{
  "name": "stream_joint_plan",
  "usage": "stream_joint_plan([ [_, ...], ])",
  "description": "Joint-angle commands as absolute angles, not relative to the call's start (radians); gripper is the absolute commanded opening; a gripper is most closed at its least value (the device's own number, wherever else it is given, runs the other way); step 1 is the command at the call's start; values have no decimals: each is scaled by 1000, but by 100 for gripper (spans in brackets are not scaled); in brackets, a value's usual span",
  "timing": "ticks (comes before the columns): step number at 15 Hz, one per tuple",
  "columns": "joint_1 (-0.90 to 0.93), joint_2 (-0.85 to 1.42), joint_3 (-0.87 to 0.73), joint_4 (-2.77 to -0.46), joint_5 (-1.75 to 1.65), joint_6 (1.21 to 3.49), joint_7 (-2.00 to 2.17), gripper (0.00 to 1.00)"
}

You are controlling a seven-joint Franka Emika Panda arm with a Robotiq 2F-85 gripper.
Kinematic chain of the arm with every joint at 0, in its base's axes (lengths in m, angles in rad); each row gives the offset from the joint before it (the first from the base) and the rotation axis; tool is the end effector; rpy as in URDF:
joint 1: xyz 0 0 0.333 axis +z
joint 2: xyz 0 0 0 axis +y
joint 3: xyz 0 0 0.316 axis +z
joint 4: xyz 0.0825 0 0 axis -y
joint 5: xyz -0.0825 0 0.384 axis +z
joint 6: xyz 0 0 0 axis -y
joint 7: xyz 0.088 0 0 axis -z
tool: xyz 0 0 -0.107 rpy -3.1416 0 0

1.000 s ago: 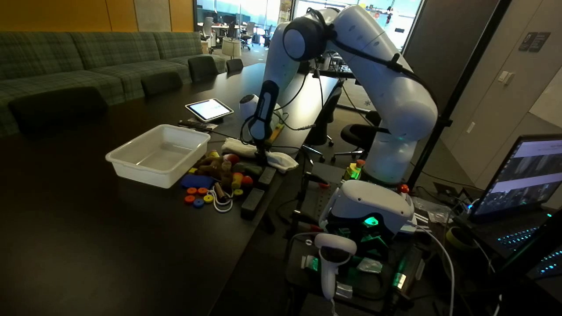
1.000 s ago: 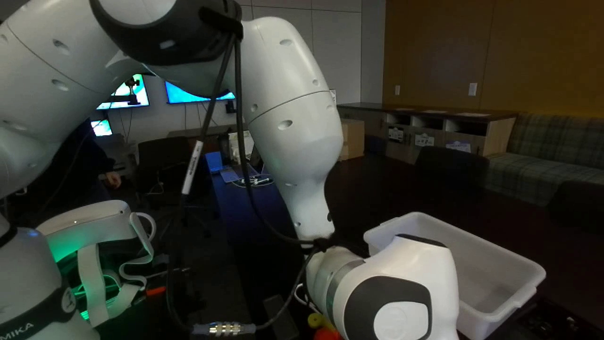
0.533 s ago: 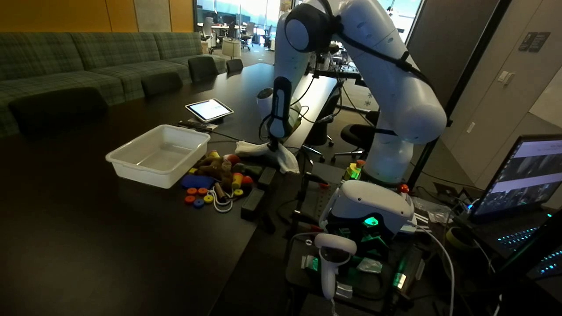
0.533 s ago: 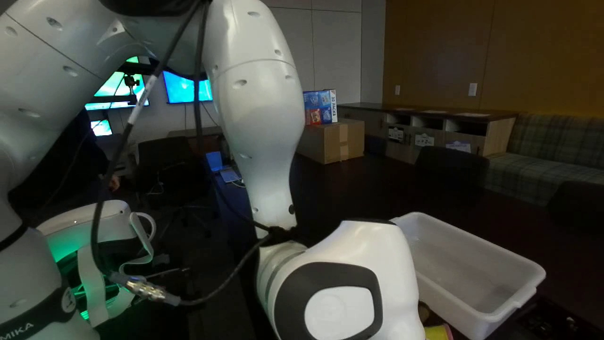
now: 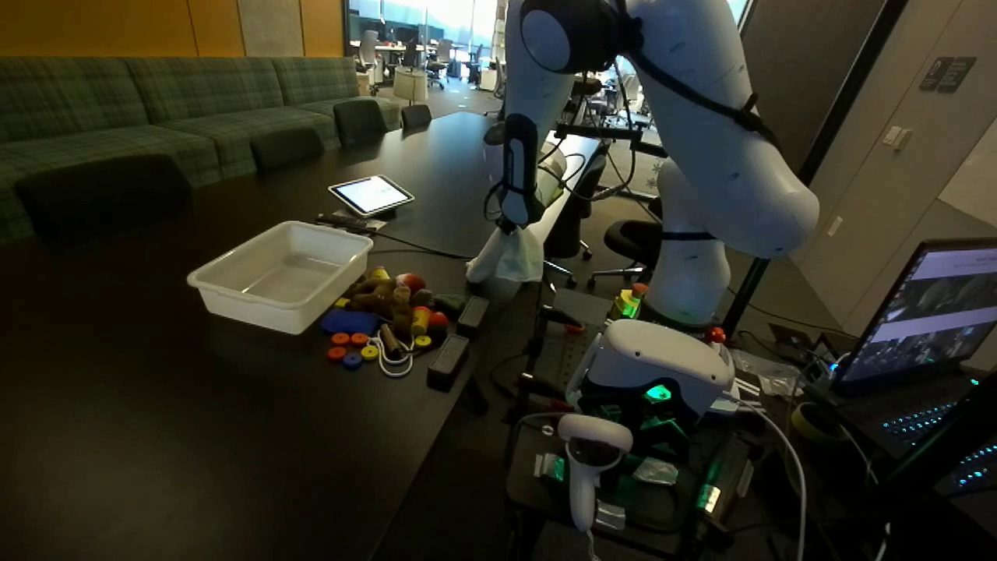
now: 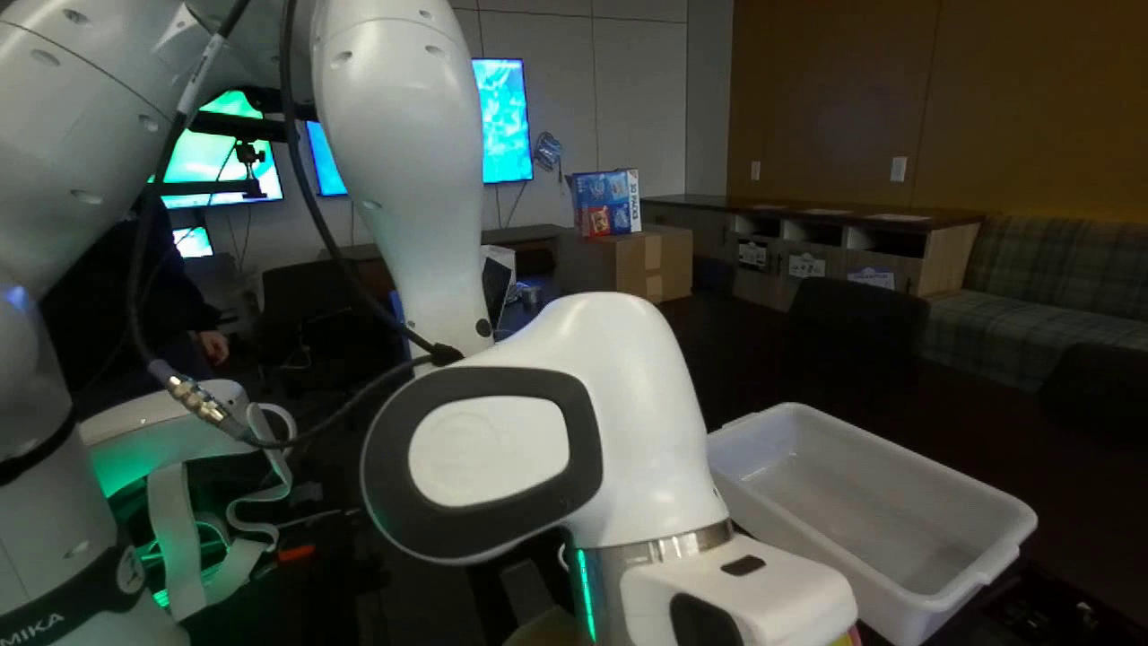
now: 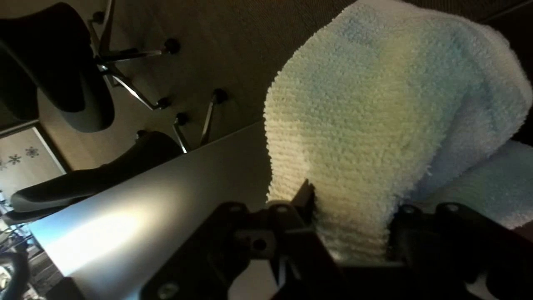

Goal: Pick up the cloth and move the objects on the table with the cloth, then put the cloth in the box

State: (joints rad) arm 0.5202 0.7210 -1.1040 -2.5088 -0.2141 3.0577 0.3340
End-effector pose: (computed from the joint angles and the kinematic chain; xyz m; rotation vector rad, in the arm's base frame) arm 0.3837 -0.2918 0.1795 2.3901 -0.6419 0.0739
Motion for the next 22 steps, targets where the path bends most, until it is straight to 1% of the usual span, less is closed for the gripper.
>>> stream_joint_plan([
  [1,753,725,-1308,-2659,-129,3113,313,18],
  [2,795,724,-1347,-2680,-112,3107,293,18],
  [6,915,731,-1423,-2768,-68,3106,225,18],
  [8,937,737,-1398,-2805,-58,3108,196,18],
  [9,941,741,-1377,-2821,-56,3112,186,18],
  [10,873,745,-1303,-2753,-62,3078,175,18],
  [15,842,758,-1137,-2755,-73,3089,149,17],
  [22,833,738,-981,-2740,-95,3077,81,17],
])
